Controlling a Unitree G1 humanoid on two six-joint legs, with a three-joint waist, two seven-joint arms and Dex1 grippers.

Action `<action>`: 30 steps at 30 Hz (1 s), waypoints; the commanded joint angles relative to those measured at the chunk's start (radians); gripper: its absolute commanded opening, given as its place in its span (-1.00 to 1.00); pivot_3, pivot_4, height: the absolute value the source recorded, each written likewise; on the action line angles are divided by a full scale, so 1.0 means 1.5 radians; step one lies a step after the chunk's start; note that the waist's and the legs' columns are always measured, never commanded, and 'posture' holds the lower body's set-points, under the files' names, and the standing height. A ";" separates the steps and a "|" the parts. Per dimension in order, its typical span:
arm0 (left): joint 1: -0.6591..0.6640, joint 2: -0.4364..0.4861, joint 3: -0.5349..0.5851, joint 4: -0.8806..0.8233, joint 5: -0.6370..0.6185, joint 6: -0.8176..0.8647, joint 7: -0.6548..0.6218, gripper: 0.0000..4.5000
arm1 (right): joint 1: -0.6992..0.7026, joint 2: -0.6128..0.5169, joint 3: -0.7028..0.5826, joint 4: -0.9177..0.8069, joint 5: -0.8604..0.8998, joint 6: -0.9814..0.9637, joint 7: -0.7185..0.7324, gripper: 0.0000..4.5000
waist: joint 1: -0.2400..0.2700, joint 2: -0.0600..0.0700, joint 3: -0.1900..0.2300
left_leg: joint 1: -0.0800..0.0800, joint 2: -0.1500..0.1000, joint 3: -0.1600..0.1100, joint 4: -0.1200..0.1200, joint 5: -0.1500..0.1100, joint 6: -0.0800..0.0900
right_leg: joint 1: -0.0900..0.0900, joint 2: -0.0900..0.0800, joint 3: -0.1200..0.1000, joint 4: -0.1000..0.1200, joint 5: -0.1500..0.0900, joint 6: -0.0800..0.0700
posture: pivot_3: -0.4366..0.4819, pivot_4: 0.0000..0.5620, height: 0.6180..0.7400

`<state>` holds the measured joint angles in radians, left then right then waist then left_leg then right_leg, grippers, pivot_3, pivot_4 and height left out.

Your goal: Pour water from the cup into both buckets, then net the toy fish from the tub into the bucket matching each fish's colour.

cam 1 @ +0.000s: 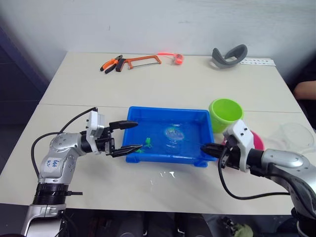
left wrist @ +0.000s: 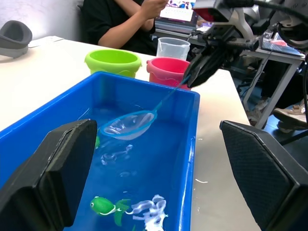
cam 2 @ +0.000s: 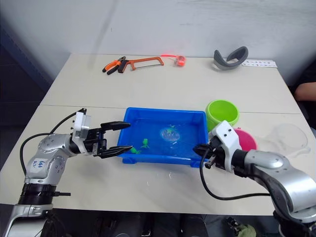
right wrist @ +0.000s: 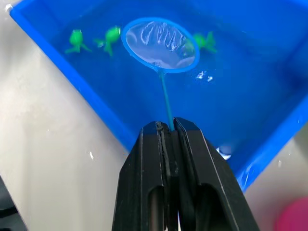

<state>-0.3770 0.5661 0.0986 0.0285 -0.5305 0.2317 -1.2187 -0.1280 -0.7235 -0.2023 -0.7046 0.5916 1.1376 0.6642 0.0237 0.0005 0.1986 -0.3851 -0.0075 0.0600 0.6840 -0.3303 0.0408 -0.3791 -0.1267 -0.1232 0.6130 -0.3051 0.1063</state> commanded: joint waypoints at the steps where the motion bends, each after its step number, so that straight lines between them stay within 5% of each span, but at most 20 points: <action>1: -0.017 0.004 0.001 0.007 -0.010 -0.005 -0.014 0.98 | -0.001 -0.002 -0.019 -0.028 0.033 0.033 -0.018 -1.00 | 0.000 0.000 0.000 | 0.000 0.000 0.000 0.000 0.000 0.000 | 0.000 0.000 0.000 0.000 0.000 0.000 | -0.05 -0.47 1.00; 18: -0.022 0.007 0.005 0.001 -0.005 -0.003 -0.003 0.98 | -0.195 0.038 0.149 0.147 -0.057 0.057 -0.155 -1.00 | -0.001 0.000 0.000 | 0.000 0.000 0.000 0.000 0.000 0.000 | 0.000 -0.001 0.000 0.000 0.000 0.000 | -0.05 -0.47 1.00; 30: 0.002 0.011 0.015 -0.025 -0.013 0.004 0.018 0.98 | -0.160 0.025 0.136 0.101 -0.086 -0.055 -0.140 -1.00 | -0.001 0.000 0.000 | 0.000 0.000 0.000 0.000 0.000 0.000 | -0.001 0.000 0.000 0.000 0.000 0.000 | -0.05 -0.47 1.00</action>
<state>-0.3789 0.5705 0.1021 0.0288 -0.5285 0.2400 -1.1932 -0.3657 -0.6686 0.0340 -0.5015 0.4724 1.0912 0.4473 0.0227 0.0005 0.1986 -0.3858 -0.0074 0.0602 0.6836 -0.3303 0.0410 -0.3800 -0.1274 -0.1233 0.6127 -0.3052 0.1063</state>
